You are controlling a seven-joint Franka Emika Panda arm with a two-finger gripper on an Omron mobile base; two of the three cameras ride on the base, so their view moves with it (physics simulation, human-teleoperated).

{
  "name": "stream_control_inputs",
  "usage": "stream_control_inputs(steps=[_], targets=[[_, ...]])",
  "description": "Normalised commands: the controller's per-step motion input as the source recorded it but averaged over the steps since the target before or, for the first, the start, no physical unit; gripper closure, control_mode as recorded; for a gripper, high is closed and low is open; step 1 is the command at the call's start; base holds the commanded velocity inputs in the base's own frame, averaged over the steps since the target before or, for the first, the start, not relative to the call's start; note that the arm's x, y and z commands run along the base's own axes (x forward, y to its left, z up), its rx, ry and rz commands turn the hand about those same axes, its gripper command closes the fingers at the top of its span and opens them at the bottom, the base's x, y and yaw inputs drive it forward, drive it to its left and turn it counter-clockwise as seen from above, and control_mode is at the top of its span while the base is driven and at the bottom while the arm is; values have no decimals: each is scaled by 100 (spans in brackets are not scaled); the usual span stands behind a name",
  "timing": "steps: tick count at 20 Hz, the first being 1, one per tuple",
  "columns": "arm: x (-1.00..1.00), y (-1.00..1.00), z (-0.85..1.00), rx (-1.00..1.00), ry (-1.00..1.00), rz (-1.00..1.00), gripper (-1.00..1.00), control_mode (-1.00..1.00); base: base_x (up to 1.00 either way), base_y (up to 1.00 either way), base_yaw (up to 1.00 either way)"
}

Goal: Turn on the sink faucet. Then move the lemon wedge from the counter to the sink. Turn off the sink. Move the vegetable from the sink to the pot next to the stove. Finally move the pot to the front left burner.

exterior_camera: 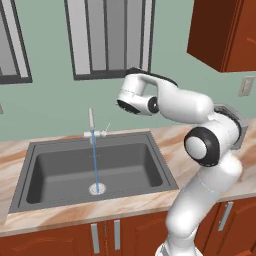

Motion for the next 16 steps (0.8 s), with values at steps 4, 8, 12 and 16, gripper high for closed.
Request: stream_control_inputs(steps=[4, 8, 12, 16], targets=[[-83, -26, 36, 0, 0, 0, -100, -100, 0, 0, 0], [-82, -25, 47, 0, 0, -1, -100, -100, 0, 0, 0], [-67, -31, 64, 0, 1, -3, -100, -100, 0, 0, 0], [-47, -33, 78, 0, 9, -6, -100, -100, 0, 0, 0]])
